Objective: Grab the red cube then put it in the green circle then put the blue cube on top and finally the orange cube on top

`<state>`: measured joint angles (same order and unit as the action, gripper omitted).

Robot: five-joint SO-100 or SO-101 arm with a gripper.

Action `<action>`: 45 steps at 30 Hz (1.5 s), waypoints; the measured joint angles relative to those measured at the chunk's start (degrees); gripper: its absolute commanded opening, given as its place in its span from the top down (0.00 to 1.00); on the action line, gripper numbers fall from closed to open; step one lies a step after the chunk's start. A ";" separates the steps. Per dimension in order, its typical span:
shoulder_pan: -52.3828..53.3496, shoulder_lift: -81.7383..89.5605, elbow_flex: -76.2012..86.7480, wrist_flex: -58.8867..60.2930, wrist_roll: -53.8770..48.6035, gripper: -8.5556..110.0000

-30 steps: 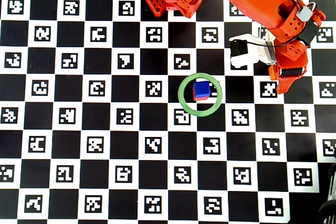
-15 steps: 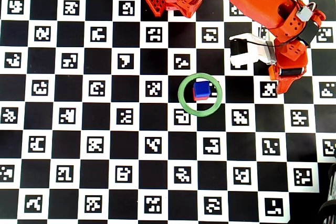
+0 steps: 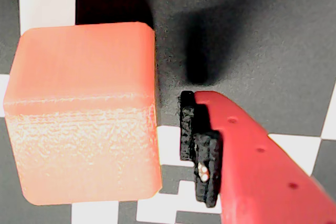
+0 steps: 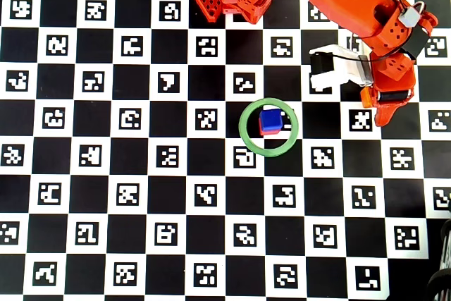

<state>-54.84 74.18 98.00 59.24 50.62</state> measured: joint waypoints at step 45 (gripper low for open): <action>22.76 1.67 -34.89 40.25 -22.06 0.89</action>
<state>-32.08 75.85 63.11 99.49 28.56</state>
